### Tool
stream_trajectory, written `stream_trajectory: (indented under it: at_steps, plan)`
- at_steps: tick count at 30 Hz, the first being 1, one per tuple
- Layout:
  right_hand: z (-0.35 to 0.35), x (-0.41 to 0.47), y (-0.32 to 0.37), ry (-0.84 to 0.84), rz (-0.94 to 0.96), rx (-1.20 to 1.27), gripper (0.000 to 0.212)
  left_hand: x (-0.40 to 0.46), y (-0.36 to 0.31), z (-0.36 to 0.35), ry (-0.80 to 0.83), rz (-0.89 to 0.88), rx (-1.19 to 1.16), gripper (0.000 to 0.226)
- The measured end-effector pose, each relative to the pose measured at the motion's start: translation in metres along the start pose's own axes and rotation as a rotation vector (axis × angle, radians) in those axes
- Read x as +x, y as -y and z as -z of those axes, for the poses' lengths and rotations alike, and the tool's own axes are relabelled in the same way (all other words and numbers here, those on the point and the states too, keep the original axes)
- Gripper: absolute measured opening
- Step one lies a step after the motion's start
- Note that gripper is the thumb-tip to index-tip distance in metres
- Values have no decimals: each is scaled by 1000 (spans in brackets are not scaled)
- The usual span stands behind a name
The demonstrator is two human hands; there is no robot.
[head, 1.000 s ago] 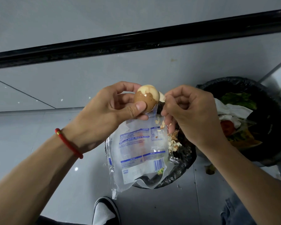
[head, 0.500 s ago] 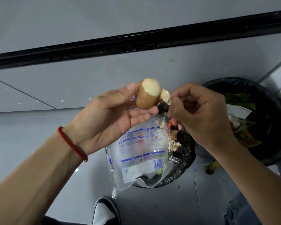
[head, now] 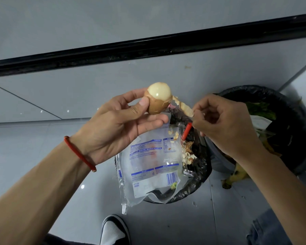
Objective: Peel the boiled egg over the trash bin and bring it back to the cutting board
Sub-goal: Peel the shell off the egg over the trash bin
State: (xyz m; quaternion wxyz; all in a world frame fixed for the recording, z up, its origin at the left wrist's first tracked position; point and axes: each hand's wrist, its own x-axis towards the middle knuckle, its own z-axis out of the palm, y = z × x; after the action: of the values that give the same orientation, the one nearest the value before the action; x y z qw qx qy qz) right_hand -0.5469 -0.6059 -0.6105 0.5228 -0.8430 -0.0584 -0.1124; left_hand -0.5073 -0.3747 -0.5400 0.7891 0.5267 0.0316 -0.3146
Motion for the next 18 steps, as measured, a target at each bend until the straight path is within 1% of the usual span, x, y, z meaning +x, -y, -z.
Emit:
stream_trajectory:
  at_steps: [2, 5, 7, 9, 12, 14, 15, 16, 18]
  plan:
    - [3, 0, -1, 32, 42, -58, 8, 0, 0, 0, 1, 0, 1, 42]
    - [4, -1, -1, 117, 106, -214, 8, 1, -1, 1, 0, 15, 30, 45]
    - [6, -1, -3, 128, 111, -293, 9, 2, -3, 2, -15, 42, 25, 44]
    - [11, 1, -4, 149, 111, -347, 16, 2, -5, 3, -17, 62, 11, 42]
    - [7, -2, 3, 293, 143, -443, 26, 2, -6, 3, -14, 58, 32, 41]
    - [1, -5, 8, 366, 165, -450, 36, 2, -3, 1, -25, 44, 53, 41]
    - [-2, -7, 9, 376, 180, -433, 40, 2, -2, 0, -36, 36, 61, 43]
    - [-3, -7, 8, 363, 199, -406, 39, 2, 0, 0, -51, 24, 69, 46]
    - [-6, -6, 7, 265, 230, -310, 34, 2, 4, -1, -78, -13, 104, 48]
